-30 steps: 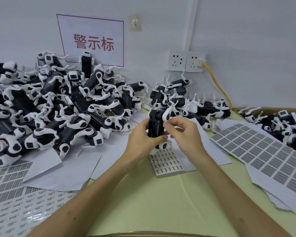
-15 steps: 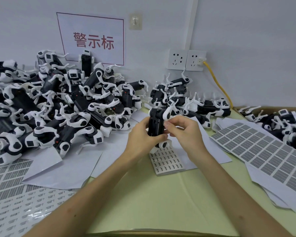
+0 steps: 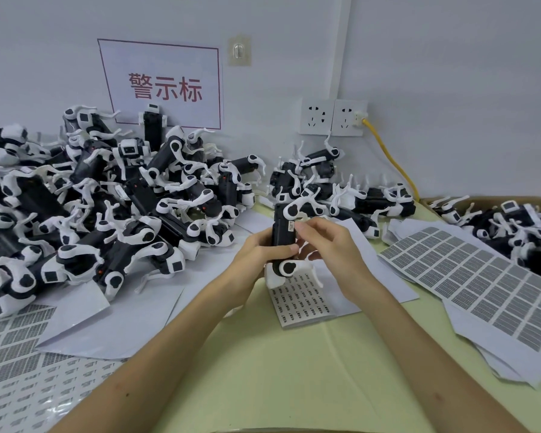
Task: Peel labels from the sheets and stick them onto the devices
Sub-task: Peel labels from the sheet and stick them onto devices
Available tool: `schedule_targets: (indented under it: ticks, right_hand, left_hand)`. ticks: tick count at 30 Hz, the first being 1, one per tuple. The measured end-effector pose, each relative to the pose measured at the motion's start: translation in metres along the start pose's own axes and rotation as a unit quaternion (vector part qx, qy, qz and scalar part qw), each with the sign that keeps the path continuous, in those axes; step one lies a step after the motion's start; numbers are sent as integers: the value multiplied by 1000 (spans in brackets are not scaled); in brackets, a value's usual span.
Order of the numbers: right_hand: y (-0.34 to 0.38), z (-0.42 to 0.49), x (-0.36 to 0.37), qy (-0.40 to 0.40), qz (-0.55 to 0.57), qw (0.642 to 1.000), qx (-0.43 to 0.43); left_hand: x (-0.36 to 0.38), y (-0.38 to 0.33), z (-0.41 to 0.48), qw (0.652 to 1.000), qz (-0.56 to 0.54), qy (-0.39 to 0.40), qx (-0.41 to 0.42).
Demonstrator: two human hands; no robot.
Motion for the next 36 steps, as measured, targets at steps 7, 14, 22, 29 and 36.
schedule_targets:
  ticks: [7,14,22,29,36]
  right_hand:
    - [2,0,5,48,32,998,-27]
    - [0,-1,6,97,59,993,-17]
    - [2,-1,4,71,71,994,-33]
    - [3,1,4,82,94,992,-21]
    - [3,-3,5,64,57,996,-30]
  left_hand:
    - [5,-3,-4,998,15,60,-5]
    - [1,-5,-5,997,2,76,-16]
    - [5,-9,-5,998,5,70,3]
    - [6,-14,-7,997,-18,76,0]
    - [10,-14,-8,999,-3,37,-4]
Point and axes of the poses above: each hand's wrist, its own z-axis towards the middle knuckle, its own x-axis out of the palm, y = z × x, the point moved 5 cm from there along z, towards the middle knuckle, and after that the axes turned 3 degrees about -z, right-handed, at the moved point
